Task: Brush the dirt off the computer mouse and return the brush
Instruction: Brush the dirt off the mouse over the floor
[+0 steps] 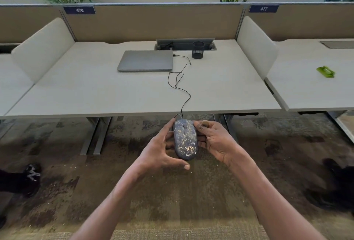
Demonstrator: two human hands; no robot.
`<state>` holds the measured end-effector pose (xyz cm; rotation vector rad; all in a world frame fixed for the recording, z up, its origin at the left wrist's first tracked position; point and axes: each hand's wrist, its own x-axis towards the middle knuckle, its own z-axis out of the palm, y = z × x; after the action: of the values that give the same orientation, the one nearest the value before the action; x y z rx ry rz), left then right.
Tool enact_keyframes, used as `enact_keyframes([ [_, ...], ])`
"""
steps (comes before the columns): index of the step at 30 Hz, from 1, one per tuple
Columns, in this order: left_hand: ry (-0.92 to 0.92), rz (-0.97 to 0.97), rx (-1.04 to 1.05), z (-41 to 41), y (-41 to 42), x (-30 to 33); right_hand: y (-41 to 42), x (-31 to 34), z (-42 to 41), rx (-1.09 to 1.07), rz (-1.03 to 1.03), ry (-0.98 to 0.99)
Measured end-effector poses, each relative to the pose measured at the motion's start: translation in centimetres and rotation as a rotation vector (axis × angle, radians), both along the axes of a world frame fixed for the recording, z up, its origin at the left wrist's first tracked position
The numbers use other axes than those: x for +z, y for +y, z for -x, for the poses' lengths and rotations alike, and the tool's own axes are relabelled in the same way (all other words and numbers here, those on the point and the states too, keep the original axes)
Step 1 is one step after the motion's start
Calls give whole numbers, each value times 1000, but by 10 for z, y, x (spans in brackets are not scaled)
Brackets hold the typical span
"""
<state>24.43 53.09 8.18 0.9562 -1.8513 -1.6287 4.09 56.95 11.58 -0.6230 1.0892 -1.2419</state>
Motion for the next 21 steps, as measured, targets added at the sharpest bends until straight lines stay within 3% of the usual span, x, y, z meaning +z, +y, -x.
enact_keyframes([
  [11, 32, 25, 9, -3, -4, 3, -2, -2, -3, -3, -12, 13],
  [21, 133, -6, -18, -9, -1, 3, -1, 3, 4, 33, 8, 221],
])
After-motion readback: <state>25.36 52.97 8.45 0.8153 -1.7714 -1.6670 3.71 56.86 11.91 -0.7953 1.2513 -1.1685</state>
